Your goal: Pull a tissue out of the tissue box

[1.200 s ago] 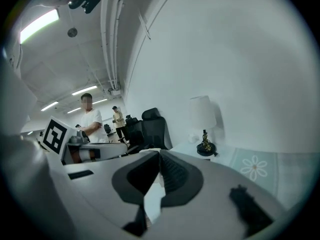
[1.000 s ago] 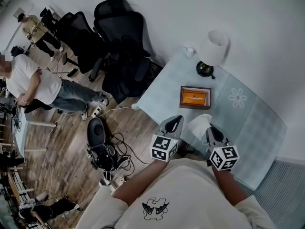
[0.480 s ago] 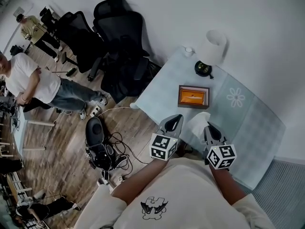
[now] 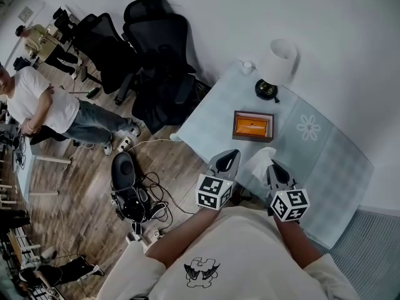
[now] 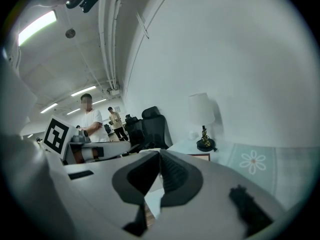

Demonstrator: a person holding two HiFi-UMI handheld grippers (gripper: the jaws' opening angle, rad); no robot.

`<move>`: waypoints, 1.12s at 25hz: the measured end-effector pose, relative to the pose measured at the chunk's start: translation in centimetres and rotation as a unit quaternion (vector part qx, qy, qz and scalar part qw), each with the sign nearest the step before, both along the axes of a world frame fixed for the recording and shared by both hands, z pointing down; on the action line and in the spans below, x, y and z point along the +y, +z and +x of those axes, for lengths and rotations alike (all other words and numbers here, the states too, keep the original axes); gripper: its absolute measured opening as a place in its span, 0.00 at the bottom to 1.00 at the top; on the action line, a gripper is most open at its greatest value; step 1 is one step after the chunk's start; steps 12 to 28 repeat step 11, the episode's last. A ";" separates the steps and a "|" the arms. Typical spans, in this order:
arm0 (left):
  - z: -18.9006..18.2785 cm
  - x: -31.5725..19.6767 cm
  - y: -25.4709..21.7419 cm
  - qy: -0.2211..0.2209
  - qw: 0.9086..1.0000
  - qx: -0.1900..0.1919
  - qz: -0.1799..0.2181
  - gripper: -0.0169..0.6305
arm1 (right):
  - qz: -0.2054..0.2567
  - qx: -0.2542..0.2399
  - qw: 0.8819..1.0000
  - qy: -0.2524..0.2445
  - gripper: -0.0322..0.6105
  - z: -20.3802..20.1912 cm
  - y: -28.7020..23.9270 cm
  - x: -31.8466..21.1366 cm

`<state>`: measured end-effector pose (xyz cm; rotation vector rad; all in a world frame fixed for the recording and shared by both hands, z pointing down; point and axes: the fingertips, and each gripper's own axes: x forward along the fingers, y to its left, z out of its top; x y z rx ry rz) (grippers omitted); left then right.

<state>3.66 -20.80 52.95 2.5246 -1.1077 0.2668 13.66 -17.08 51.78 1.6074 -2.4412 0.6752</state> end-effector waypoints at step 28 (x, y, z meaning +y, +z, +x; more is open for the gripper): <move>0.4 0.3 -0.1 -0.001 1.000 0.003 -0.002 0.04 | -0.002 -0.005 1.000 -0.005 0.07 -0.1 -0.1 0.3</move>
